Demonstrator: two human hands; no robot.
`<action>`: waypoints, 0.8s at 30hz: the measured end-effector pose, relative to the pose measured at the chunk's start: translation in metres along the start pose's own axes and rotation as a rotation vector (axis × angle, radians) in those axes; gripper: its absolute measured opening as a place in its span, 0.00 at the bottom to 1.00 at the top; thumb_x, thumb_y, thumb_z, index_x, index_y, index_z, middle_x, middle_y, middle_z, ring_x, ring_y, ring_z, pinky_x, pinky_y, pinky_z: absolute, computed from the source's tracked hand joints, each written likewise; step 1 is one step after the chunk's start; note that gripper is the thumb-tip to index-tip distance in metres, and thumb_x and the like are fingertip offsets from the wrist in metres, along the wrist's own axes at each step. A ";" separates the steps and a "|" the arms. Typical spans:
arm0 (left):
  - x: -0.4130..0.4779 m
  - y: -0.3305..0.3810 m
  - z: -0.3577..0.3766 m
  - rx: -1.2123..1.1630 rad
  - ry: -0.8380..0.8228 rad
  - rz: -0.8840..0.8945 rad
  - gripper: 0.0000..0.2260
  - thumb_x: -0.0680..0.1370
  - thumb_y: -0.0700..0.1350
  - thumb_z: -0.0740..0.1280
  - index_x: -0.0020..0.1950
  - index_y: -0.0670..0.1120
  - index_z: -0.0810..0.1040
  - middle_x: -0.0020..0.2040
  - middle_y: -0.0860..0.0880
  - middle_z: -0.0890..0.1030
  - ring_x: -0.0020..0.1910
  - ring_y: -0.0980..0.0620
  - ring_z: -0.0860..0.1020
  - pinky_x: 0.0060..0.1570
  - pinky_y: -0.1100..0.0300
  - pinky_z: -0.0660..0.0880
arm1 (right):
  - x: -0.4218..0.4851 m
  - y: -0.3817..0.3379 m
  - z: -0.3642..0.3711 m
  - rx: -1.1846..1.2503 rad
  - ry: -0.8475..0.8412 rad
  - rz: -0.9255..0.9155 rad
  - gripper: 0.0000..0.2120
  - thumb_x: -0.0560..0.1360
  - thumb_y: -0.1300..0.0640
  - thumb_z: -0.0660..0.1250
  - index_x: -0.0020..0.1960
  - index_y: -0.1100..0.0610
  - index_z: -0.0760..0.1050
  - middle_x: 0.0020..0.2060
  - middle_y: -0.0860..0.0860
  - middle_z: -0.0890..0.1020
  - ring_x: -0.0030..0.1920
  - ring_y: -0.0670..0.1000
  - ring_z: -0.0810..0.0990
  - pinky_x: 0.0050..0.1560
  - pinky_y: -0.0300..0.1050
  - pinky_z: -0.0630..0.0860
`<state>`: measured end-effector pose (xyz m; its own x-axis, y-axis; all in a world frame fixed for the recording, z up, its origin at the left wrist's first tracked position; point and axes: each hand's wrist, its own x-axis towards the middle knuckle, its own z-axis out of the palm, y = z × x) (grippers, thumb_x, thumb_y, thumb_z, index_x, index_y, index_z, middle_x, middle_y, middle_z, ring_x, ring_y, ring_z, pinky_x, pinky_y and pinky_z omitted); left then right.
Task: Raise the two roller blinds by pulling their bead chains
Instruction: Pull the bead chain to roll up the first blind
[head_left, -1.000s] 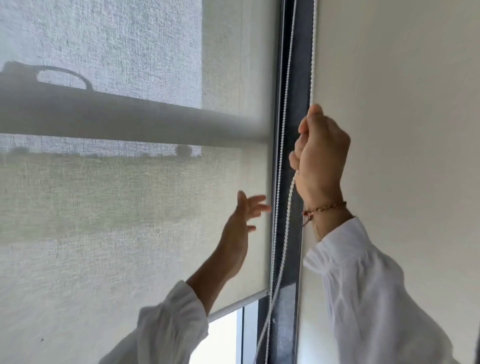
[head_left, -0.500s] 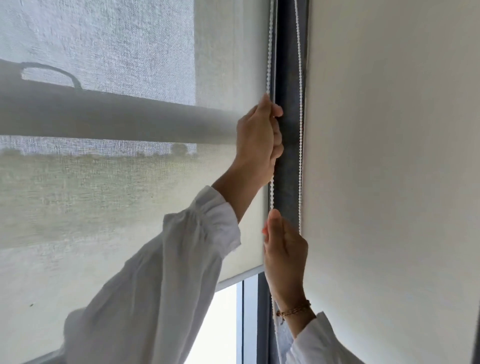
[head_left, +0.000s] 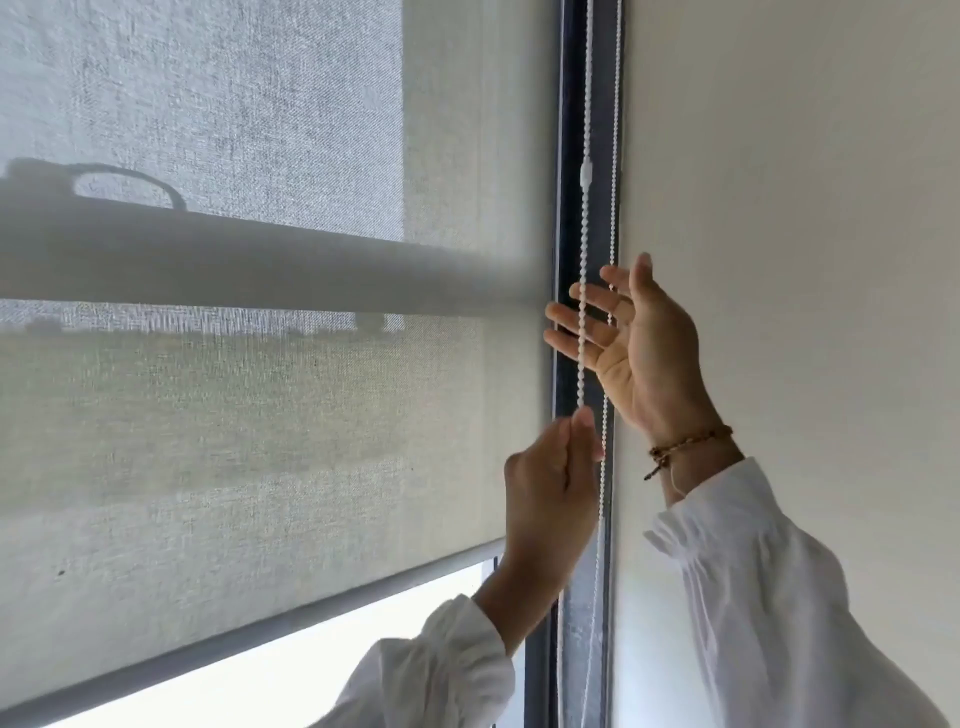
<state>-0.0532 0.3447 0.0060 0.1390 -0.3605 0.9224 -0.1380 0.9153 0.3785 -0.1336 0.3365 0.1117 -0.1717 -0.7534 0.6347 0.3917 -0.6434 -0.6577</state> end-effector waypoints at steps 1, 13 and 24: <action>-0.013 -0.006 -0.003 0.004 -0.024 -0.002 0.15 0.78 0.41 0.59 0.32 0.39 0.72 0.22 0.59 0.64 0.19 0.60 0.65 0.24 0.74 0.58 | 0.007 -0.013 0.004 -0.008 -0.019 0.005 0.18 0.79 0.46 0.55 0.59 0.59 0.68 0.52 0.59 0.78 0.46 0.58 0.84 0.44 0.54 0.82; -0.031 -0.035 -0.020 -0.287 -0.258 -0.425 0.17 0.77 0.54 0.52 0.41 0.45 0.73 0.34 0.51 0.75 0.32 0.57 0.73 0.35 0.62 0.71 | 0.015 -0.010 0.041 -0.669 0.290 -0.653 0.21 0.80 0.55 0.56 0.27 0.50 0.64 0.24 0.44 0.70 0.24 0.38 0.69 0.30 0.29 0.64; 0.098 0.034 -0.017 -0.340 -0.382 -0.343 0.15 0.81 0.47 0.52 0.58 0.42 0.75 0.52 0.47 0.79 0.54 0.51 0.77 0.54 0.63 0.72 | -0.062 0.084 -0.005 -0.895 0.252 -0.994 0.25 0.81 0.50 0.50 0.31 0.62 0.70 0.21 0.54 0.70 0.25 0.46 0.64 0.26 0.27 0.58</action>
<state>-0.0275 0.3437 0.1083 -0.2497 -0.6257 0.7390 0.1813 0.7195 0.6704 -0.0949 0.3284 0.0148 -0.2324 0.1335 0.9634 -0.6923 -0.7185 -0.0674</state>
